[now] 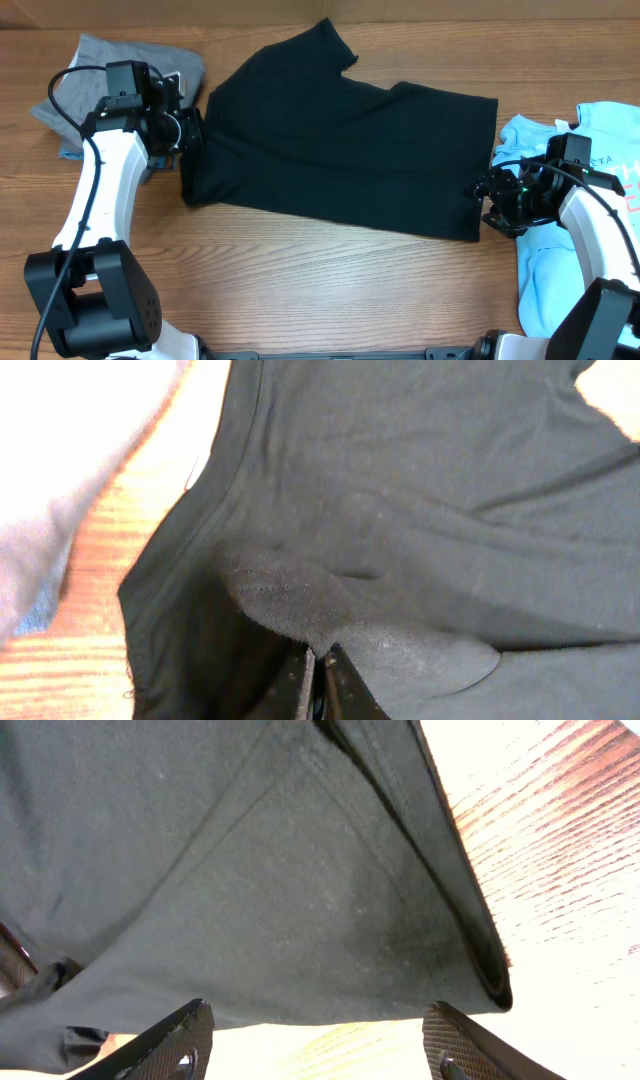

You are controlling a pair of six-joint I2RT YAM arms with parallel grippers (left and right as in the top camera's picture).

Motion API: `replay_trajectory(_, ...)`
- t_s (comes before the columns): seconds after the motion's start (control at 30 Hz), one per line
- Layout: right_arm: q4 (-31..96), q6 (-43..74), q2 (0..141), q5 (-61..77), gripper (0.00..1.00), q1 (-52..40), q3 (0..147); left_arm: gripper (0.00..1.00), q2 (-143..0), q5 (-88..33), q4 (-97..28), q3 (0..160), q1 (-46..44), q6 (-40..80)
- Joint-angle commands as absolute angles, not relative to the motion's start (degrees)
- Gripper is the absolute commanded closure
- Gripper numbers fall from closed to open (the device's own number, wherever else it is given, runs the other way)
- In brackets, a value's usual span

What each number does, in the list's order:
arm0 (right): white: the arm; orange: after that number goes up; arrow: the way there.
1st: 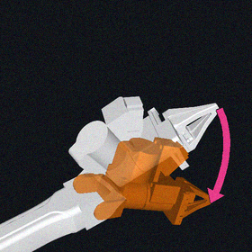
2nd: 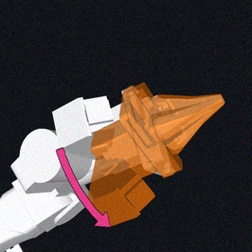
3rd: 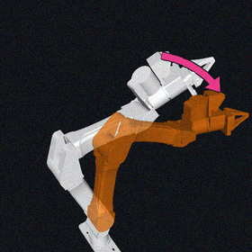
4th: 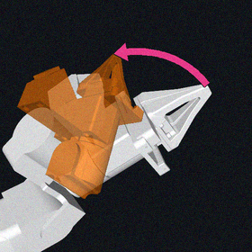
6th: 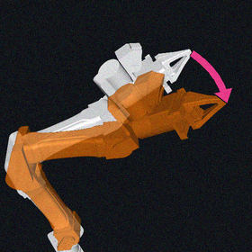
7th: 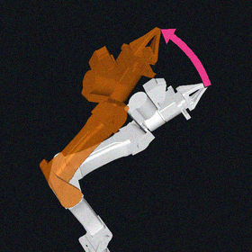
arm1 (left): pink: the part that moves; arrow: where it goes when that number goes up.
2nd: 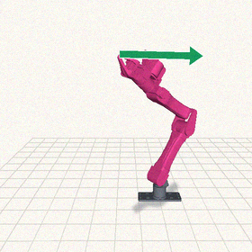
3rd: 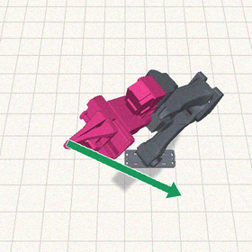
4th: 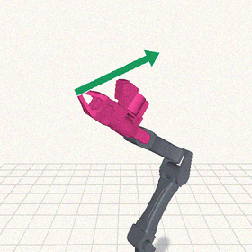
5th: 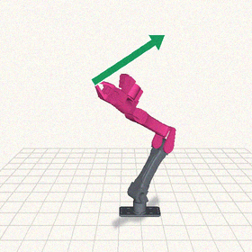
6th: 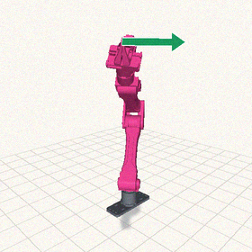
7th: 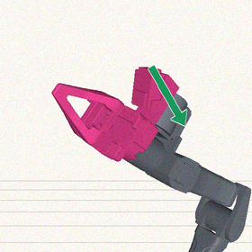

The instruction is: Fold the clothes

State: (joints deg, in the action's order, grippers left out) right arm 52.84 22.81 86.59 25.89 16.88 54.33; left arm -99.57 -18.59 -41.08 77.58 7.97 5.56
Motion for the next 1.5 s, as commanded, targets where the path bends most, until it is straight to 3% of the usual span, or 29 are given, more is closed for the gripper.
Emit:
replay_trajectory(0.0, 52.64, 22.46, 86.39, 25.54, 0.29, 17.32, 55.57, 0.81, -100.62, -17.82, -39.72, 78.43, 7.40, 4.32)
replay_trajectory(0.13, 52.64, 22.46, 86.39, 25.54, 0.29, 17.32, 55.57, 0.51, -101.58, -17.04, -40.10, 78.43, 7.55, 4.27)
replay_trajectory(0.23, 52.86, 22.48, 86.39, 23.94, 0.28, 17.32, 55.57, 0.39, -101.80, -14.72, -41.93, 78.43, 8.23, 4.23)
replay_trajectory(0.47, 55.61, 25.52, 86.74, 12.93, 0.17, 17.32, 55.48, 0.36, -101.91, -11.29, -52.16, 78.24, 9.65, -0.99)
replay_trajectory(0.73, 54.39, 28.75, 89.47, 12.45, 0.22, 17.32, 50.87, 0.34, -101.91, -9.72, -53.76, 73.93, 9.65, -0.58)
replay_trajectory(1.0, 46.76, 28.10, 91.48, 19.20, 0.43, 16.88, 44.86, 0.32, -101.89, -10.39, -52.82, 73.71, 9.78, -0.19)
replay_trajectory(1.07, 46.63, 28.08, 91.48, 19.07, 0.51, 16.88, 44.66, 0.31, -101.91, -10.39, -52.73, 73.71, 9.78, -0.19)
replay_trajectory(1.13, 46.83, 28.08, 91.48, 18.65, 0.75, 16.88, 44.69, 0.31, -101.89, -10.37, -52.62, 73.71, 9.78, -0.21)
replay_trajectory(1.23, 50.02, 29.36, 91.48, 16.75, 0.96, 17.12, 44.73, 0.31, -101.89, -10.52, -52.66, 73.71, 9.78, -0.19)
replay_trajectory(1.47, 57.36, 35.44, 91.46, 9.47, 0.96, 17.43, 44.73, 0.26, -101.89, -11.73, -52.23, 73.71, 9.76, -0.05)
